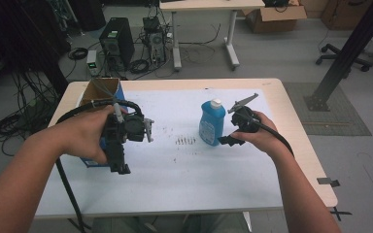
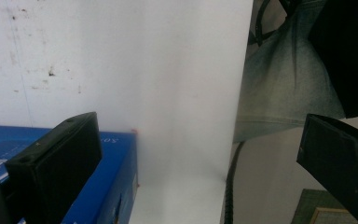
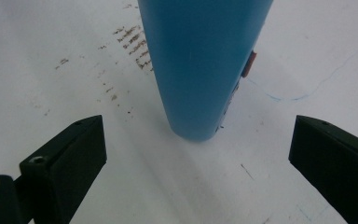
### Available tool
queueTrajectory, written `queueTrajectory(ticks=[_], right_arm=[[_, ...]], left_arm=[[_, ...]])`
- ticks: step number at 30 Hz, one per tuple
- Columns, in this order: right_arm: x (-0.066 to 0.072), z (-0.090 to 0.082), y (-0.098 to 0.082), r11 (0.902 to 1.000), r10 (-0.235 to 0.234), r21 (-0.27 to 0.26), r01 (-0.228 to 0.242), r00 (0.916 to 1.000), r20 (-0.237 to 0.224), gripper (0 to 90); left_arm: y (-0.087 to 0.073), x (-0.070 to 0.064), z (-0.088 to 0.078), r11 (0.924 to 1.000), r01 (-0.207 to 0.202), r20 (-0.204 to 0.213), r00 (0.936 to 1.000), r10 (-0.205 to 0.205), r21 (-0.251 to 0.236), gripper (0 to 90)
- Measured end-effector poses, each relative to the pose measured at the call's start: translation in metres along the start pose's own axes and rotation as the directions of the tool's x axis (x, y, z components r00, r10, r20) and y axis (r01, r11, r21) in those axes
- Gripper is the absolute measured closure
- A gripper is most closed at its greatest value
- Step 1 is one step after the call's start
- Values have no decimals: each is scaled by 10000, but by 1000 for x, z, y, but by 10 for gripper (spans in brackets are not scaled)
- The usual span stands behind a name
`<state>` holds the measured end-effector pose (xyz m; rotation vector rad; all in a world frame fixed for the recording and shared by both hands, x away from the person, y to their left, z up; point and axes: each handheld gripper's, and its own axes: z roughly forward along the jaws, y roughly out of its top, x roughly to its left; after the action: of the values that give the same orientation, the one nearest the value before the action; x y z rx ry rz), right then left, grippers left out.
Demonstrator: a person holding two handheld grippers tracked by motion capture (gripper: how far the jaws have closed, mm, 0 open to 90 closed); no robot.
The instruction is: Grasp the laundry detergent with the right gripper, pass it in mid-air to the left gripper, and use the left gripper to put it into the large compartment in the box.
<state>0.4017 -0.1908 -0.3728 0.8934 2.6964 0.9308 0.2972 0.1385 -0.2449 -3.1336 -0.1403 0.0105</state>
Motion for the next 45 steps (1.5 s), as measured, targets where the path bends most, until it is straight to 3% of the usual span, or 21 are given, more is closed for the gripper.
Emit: queueTrajectory(ticks=[14,23,31,37,45], right_arm=[[1,13,5,9967,14,-810,-15,10000,-13,37],[2,19,4,9911,37,-1328,-7,9998,219,36],[4,25,3,9821,230,-1877,-138,9986,472,32],[5,31,2,9795,285,-2009,-147,9974,658,30],[7,34,3,9660,510,-2570,-268,9948,882,20]], left_arm=[[0,-1,0,10000,-34,-66,10000,34,19,2],[-1,-1,3,10000,10,-7,10000,-10,30,2],[1,-1,4,10000,-49,29,10000,49,-4,2],[2,-1,5,10000,-51,33,10000,52,-3,2],[4,0,6,10000,-93,26,10000,93,22,2]])
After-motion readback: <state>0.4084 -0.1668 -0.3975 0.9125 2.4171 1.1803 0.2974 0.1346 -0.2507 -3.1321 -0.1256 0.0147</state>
